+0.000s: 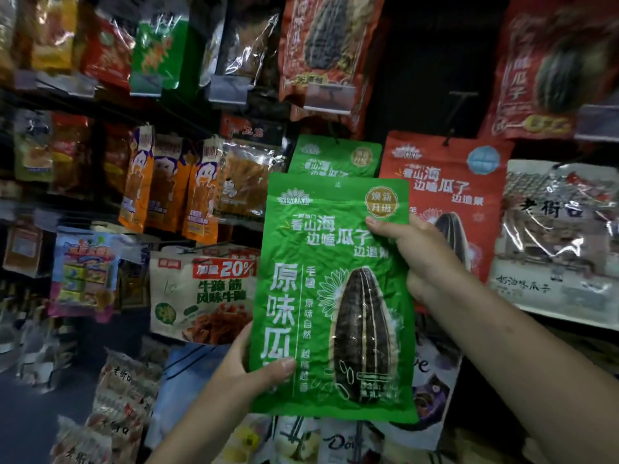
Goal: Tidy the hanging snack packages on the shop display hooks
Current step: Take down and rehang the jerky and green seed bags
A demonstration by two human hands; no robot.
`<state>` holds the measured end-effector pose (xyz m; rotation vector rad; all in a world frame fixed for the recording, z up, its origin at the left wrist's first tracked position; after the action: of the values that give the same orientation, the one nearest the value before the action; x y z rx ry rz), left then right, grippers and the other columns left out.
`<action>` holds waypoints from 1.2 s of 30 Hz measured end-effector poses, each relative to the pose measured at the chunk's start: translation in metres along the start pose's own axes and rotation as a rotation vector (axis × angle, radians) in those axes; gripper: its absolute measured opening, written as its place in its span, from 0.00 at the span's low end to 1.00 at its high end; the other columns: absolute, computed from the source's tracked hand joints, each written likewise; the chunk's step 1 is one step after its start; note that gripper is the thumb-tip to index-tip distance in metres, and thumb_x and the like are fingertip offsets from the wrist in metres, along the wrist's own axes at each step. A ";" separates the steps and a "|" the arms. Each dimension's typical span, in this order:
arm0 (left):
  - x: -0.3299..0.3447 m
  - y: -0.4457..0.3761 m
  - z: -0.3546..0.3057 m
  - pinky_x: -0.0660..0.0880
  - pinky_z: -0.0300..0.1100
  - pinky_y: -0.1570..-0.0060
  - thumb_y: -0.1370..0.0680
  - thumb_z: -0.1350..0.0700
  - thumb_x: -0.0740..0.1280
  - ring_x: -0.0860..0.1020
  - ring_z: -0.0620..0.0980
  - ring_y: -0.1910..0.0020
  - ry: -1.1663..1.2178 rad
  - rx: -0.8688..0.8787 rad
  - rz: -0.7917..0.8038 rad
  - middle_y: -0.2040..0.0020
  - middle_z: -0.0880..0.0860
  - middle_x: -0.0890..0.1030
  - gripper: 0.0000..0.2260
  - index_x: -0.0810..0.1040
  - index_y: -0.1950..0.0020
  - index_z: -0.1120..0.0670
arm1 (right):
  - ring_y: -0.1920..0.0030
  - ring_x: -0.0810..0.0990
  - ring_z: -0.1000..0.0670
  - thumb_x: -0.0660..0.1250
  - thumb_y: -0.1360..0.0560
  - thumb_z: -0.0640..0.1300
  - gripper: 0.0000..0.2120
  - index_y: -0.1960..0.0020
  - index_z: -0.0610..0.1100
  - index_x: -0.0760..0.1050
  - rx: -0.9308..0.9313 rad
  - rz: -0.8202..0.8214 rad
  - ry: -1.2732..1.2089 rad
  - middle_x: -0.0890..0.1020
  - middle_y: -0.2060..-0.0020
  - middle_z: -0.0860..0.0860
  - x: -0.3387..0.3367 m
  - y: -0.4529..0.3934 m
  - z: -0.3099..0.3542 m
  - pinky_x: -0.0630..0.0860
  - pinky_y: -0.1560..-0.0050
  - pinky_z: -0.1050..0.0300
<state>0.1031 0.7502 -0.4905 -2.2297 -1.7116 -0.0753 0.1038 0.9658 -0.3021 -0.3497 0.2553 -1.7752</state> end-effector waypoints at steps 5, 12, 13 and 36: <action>0.044 -0.021 -0.030 0.77 0.55 0.38 0.47 0.32 0.81 0.82 0.51 0.42 -0.099 0.121 0.034 0.37 0.47 0.81 0.52 0.67 0.26 0.41 | 0.58 0.88 0.44 0.79 0.32 0.40 0.36 0.27 0.40 0.69 -0.038 -0.095 -0.012 0.87 0.53 0.43 -0.042 -0.009 0.034 0.83 0.61 0.50; 0.099 -0.047 -0.072 0.77 0.51 0.39 0.46 0.27 0.77 0.83 0.46 0.46 -0.287 0.188 0.124 0.40 0.44 0.82 0.52 0.66 0.26 0.43 | 0.60 0.87 0.45 0.75 0.28 0.40 0.15 0.44 0.41 0.78 -0.041 -0.150 0.037 0.88 0.57 0.45 -0.087 -0.024 0.075 0.84 0.61 0.52; 0.103 -0.050 -0.074 0.78 0.50 0.39 0.45 0.28 0.77 0.84 0.45 0.47 -0.299 0.200 0.119 0.41 0.44 0.82 0.52 0.66 0.25 0.44 | 0.59 0.87 0.44 0.75 0.28 0.40 0.14 0.44 0.41 0.77 -0.043 -0.158 0.036 0.87 0.56 0.44 -0.091 -0.026 0.079 0.84 0.59 0.50; 0.145 -0.083 -0.092 0.74 0.54 0.36 0.42 0.23 0.70 0.80 0.46 0.42 -0.451 0.158 0.097 0.39 0.44 0.81 0.49 0.70 0.27 0.48 | 0.63 0.85 0.45 0.76 0.28 0.42 0.15 0.45 0.39 0.77 0.015 -0.272 0.195 0.86 0.56 0.43 -0.111 -0.068 0.106 0.81 0.65 0.54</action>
<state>0.0792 0.8776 -0.3501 -2.3259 -1.7382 0.6064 0.1044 1.0913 -0.1908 -0.2072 0.3458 -2.0819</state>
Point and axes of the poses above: each hand's wrist, its own y-axis away from the middle knuckle, its own x-axis out of the palm, z = x × y, the point moved 2 cm from there along -y, towards the middle knuckle
